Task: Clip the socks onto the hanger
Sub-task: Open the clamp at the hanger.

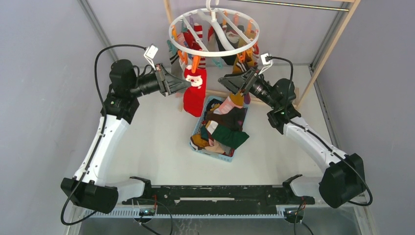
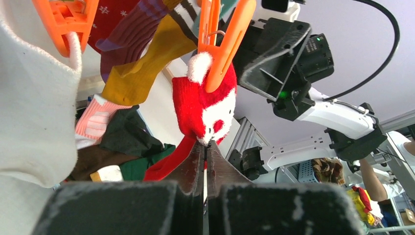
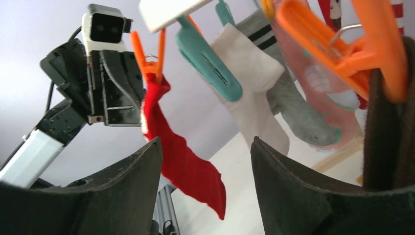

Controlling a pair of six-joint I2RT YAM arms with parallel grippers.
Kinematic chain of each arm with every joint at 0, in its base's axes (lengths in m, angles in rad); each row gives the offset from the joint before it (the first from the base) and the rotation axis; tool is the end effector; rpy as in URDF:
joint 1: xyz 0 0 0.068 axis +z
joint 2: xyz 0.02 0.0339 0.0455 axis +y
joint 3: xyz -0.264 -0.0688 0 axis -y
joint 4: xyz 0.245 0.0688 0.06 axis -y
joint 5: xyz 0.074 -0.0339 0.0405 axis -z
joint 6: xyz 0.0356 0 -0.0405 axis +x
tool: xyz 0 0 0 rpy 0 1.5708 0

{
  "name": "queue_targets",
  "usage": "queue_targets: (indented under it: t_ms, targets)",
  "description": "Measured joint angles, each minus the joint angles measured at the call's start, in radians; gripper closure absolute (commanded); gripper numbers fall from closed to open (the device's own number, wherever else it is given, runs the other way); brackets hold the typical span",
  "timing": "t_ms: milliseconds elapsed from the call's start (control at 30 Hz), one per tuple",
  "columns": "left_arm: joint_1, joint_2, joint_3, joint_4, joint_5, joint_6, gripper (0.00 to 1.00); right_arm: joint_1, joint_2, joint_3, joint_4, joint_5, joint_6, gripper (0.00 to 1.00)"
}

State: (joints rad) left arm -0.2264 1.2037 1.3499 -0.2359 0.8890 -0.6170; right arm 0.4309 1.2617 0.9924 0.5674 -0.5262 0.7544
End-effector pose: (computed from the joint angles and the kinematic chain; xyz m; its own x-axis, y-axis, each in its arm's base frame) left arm 0.2422 -0.0842 0.4463 -0.5891 -0.2385 -0.7721 0.6795 0.3709 -0.6330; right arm 0.2578 0.1382 0.3884 -0.3516 0.4901 -0.7976 -0.7638 0.3424 0.5472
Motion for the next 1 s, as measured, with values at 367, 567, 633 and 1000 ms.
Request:
queue_targets:
  t_ms: [367,567,633,1000]
  targets:
    - [0.0,-0.004,0.0,-0.014,0.006,0.0,1.0,-0.002,0.146,0.034,0.188,0.023,0.018,0.31]
    - [0.001,-0.004,0.0,-0.014,0.008,0.0,1.0,-0.001,0.183,0.051,0.286,0.019,0.062,0.39]
    - [0.001,-0.005,0.0,-0.014,0.008,0.0,1.0,0.001,0.192,0.064,0.319,0.018,0.078,0.42]
    - [0.013,-0.01,0.0,-0.015,0.014,0.0,1.0,0.025,0.229,0.101,0.381,0.015,0.106,0.55]
